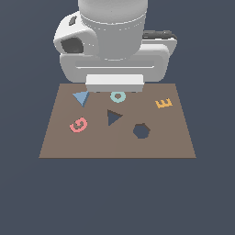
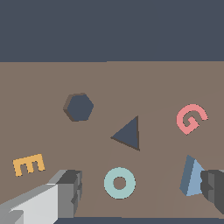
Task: Insert a designated object into the corresponding slot on a board.
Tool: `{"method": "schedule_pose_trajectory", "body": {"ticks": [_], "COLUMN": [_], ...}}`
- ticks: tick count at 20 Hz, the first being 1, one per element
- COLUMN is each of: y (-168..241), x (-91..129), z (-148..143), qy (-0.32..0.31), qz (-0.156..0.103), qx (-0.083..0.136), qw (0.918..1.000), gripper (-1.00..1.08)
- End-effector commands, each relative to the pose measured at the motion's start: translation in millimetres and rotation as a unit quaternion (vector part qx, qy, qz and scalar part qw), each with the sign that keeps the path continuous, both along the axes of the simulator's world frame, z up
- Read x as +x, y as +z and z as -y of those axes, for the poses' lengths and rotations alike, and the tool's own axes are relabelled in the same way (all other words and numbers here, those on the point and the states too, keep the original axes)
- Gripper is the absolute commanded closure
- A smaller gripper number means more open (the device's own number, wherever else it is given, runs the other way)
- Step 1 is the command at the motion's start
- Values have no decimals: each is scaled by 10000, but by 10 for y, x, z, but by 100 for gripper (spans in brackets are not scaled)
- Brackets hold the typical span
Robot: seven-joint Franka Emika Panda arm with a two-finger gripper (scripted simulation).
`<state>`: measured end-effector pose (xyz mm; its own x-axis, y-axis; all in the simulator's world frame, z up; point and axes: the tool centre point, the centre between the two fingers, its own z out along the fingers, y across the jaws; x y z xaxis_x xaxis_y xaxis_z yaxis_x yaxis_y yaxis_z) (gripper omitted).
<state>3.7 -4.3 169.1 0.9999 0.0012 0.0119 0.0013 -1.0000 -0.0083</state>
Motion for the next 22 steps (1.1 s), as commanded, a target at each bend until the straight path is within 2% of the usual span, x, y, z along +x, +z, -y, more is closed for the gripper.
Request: {"method": "schedule_pose_trajectory", "body": {"ticks": [1, 11, 22], "y": [0, -186, -766], "x": [0, -128, -467], "z": [0, 189, 812], "qy": [0, 181, 742], "qz": [0, -9, -36], "qx": [0, -7, -30], "qw": [10000, 9998, 9972], "gripper": [-92, -92, -92]}}
